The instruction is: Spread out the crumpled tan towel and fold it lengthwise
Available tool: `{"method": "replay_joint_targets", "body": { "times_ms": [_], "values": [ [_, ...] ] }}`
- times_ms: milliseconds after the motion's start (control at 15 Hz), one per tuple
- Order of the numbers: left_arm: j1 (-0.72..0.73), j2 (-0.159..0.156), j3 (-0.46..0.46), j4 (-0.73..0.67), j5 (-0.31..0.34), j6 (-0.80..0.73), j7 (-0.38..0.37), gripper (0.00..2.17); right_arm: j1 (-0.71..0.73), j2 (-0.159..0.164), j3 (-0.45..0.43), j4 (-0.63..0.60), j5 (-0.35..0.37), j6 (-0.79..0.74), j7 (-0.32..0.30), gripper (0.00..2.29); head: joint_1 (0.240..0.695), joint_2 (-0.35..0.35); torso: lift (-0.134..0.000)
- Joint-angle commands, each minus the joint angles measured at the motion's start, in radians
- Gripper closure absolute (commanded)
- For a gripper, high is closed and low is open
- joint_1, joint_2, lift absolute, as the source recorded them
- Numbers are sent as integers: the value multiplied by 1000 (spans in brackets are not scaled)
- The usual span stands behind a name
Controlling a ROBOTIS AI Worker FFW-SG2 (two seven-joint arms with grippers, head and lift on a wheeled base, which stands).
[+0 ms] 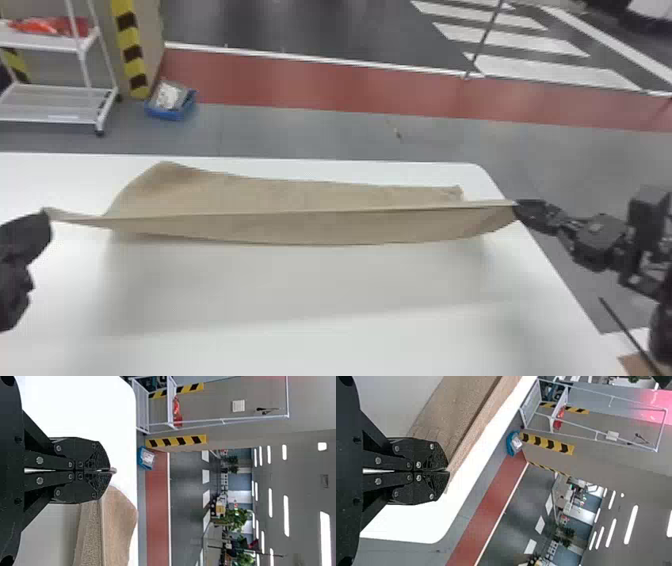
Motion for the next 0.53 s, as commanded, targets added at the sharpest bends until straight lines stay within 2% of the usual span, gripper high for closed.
{"method": "replay_joint_targets", "body": {
  "times_ms": [0, 200, 467],
  "values": [
    [62, -20, 39, -91, -3, 126, 47, 1382, 70, -5, -7, -43, 0, -2, 25, 1683, 695, -246, -124],
    [157, -57, 62, -232, -12, 294, 125, 1382, 130, -28, -56, -48, -31, -27, 47, 1683, 695, -235, -124],
    [249, -81, 37, -333, -11, 347, 124, 1382, 145, -74, -85, 17, -74, -70, 47, 1683, 695, -297, -124]
  ]
}}
